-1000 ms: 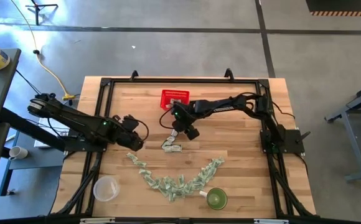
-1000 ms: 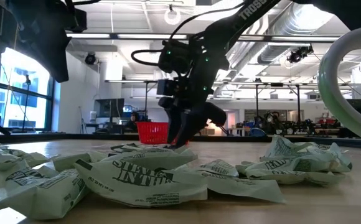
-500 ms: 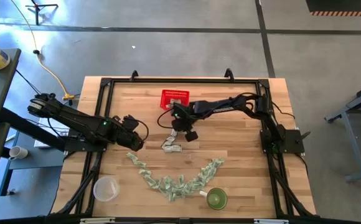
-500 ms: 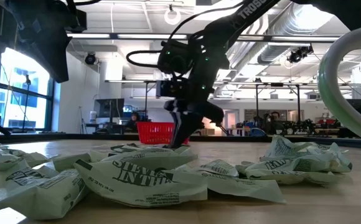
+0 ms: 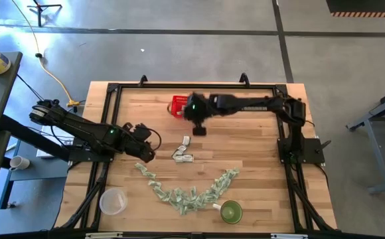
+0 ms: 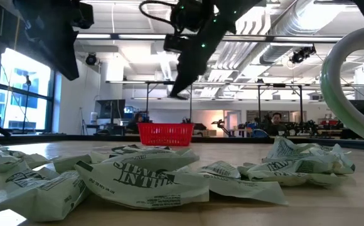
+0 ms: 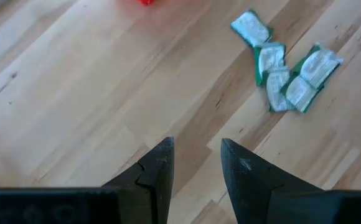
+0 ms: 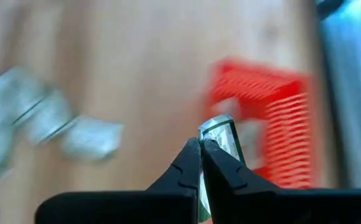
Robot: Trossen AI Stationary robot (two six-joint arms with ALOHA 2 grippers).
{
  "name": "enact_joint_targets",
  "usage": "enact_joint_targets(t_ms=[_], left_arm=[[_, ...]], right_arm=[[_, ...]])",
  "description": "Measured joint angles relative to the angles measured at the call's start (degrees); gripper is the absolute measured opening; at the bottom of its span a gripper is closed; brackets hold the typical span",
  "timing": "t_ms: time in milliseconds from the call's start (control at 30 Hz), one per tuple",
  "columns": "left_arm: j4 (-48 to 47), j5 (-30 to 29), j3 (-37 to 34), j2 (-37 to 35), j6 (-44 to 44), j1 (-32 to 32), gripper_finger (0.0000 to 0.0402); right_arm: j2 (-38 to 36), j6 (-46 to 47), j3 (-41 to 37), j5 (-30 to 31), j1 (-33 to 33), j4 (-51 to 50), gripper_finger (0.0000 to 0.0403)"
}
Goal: Pick and place items into bin
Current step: Put the green stevia packet into the red bin
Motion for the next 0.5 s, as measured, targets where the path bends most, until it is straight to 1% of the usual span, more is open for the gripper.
enact_joint_targets(t_ms=[67, 133, 233, 300, 367, 433, 500], left_arm=[[0.31, -0.81, 0.00, 0.00, 0.28, 0.00, 0.0165], [0.66, -1.09, 0.00, 0.00, 0.50, 0.00, 0.0166], [0.57, -0.06, 0.00, 0.03, -0.09, 0.50, 0.0166], [0.81, 2.59, 0.00, 0.04, -0.98, 2.32, 0.0166], [1.02, 4.06, 0.00, 0.04, -1.03, 4.31, 0.0171], [2.10, 4.68, 0.00, 0.08, 1.26, 6.68, 0.0181], [5.30, 6.03, 0.00, 0.21, 5.16, 9.67, 0.0194]], right_arm=[[1.15, 0.42, 0.20, 1.20, -2.47, 3.56, 0.0010], [2.70, 1.66, -0.03, 1.28, -4.78, 3.72, 0.0021], [3.47, 3.08, -0.20, -3.44, -7.08, 1.39, 0.0053], [3.09, 3.64, -0.06, -6.33, -7.43, 1.48, 0.0086], [2.99, 3.47, -0.04, -6.97, -7.33, 2.48, 0.0125], [2.47, 3.02, -0.10, -7.11, -7.25, 3.19, 0.0166], [0.36, 2.91, -0.15, -7.14, -6.93, 2.35, 0.0205]])
